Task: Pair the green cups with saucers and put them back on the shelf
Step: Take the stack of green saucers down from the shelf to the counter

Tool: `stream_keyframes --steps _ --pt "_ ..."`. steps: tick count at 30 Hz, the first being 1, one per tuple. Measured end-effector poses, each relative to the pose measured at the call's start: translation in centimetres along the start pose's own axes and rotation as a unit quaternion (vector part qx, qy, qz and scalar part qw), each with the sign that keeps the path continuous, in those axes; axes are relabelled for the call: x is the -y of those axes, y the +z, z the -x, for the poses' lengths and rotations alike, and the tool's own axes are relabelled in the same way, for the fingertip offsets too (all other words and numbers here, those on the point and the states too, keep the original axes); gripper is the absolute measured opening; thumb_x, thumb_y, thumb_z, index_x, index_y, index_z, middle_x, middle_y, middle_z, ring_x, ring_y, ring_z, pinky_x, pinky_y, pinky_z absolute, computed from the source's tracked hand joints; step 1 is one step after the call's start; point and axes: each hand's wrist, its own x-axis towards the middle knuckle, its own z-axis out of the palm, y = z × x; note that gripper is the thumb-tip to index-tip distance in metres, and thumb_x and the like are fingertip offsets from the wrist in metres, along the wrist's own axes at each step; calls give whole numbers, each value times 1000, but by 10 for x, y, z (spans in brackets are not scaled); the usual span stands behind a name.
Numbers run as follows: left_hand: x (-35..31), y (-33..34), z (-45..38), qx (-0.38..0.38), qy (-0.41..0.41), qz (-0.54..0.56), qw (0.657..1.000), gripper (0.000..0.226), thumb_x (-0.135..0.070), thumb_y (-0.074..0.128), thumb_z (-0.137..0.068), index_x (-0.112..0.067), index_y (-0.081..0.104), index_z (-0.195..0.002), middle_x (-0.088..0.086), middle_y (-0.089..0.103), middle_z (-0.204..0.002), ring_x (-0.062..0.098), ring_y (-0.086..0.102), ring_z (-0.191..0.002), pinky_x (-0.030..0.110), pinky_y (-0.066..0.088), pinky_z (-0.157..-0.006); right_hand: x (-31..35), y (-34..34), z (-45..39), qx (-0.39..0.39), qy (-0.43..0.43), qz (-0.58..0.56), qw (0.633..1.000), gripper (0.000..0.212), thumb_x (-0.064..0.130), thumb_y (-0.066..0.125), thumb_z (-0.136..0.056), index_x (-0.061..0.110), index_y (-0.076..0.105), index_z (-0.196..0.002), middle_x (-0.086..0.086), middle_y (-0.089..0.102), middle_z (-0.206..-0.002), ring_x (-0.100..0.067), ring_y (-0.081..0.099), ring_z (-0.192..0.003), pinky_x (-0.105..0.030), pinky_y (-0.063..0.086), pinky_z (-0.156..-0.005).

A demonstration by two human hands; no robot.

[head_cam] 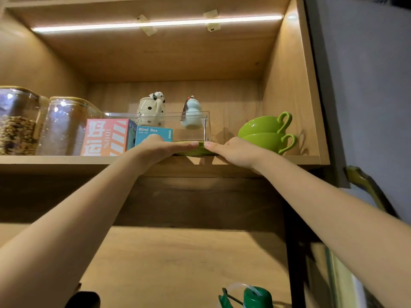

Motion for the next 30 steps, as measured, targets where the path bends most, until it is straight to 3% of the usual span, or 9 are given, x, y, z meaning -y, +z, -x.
stream_keyframes --steps 3,5,7,11,14,17,21,26,30 --pt "-2 -3 7 -23 16 29 999 70 -53 68 -65 -2 56 -111 0 51 -82 10 45 -71 19 36 -58 3 -2 10 -24 -4 -17 1000 55 61 44 -82 14 38 -55 -2 43 -65 -22 47 -73 -31 36 -63" --pt "-4 -5 15 -44 14 59 997 76 -52 74 -59 -1 57 -113 5 57 -94 17 50 -83 23 39 -68 5 -6 18 -35 -8 -26 999 59 61 46 -81 4 59 -76 -8 59 -87 -26 55 -94 -37 44 -83" --pt "-8 -7 25 -59 6 83 995 75 -51 77 -56 -2 58 -109 7 57 -106 18 49 -95 23 39 -70 8 -10 26 -46 -8 -41 998 66 61 48 -80 0 63 -97 -13 62 -108 -27 55 -107 -38 43 -93" --pt "-19 -12 46 -55 17 118 991 67 -49 76 -58 -4 56 -103 7 57 -105 17 52 -96 22 39 -64 15 -19 43 -67 -13 -80 994 66 60 53 -78 -2 64 -100 -15 64 -112 -27 55 -111 -37 42 -93" --pt "-27 -12 65 -50 16 160 986 69 -48 76 -60 -4 49 -107 5 54 -110 17 50 -99 24 37 -73 24 -26 61 -83 -34 -127 988 56 52 55 -81 4 64 -108 -12 63 -118 -24 53 -112 -34 41 -94" --pt "-30 -12 82 -53 24 191 980 95 -55 79 -47 -4 47 -122 7 56 -120 19 54 -109 28 43 -83 29 -27 82 -90 -50 -172 980 46 47 55 -83 9 65 -107 -7 63 -105 -18 51 -100 -18 38 -73" --pt "-32 -18 107 -80 42 179 980 83 -56 83 -39 -4 62 -100 14 66 -107 17 61 -93 29 54 -76 28 -20 108 -106 -44 -217 969 49 49 59 -80 6 68 -103 -9 68 -102 -16 55 -95 -17 37 -68" --pt "-18 -19 157 -96 58 143 983 76 -58 81 -40 -1 65 -86 18 70 -95 26 67 -90 41 56 -83 18 3 148 -112 -19 -244 963 61 57 62 -71 7 67 -106 -16 68 -113 -28 59 -110 -41 46 -94" --pt "0 -12 206 -95 47 82 991 60 -59 75 -54 -3 66 -71 2 54 -57 10 49 -55 21 39 -53 7 27 194 -94 1 -239 966 66 51 61 -77 10 52 -128 -6 61 -126 -13 54 -115 -16 43 -81"
